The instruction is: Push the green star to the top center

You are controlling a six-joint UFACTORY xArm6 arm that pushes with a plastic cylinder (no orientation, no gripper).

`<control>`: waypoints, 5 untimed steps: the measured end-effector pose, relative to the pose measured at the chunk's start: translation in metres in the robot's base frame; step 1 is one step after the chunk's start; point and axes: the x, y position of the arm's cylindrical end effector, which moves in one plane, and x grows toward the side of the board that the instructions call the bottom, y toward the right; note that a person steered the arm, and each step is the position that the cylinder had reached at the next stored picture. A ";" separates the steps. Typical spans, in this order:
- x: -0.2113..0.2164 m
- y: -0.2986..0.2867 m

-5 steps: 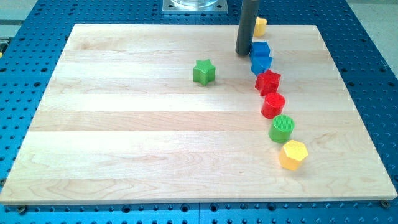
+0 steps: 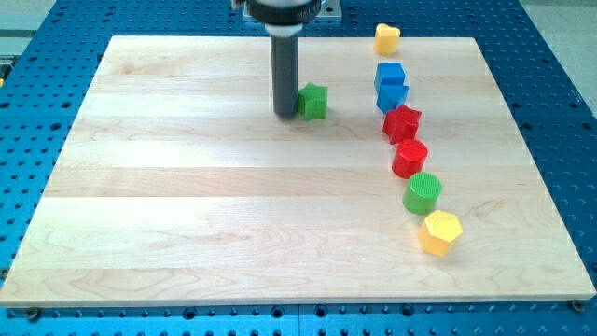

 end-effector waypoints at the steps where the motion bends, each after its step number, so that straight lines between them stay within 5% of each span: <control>1: -0.011 -0.004; 3: 0.030 0.032; 5: -0.069 0.060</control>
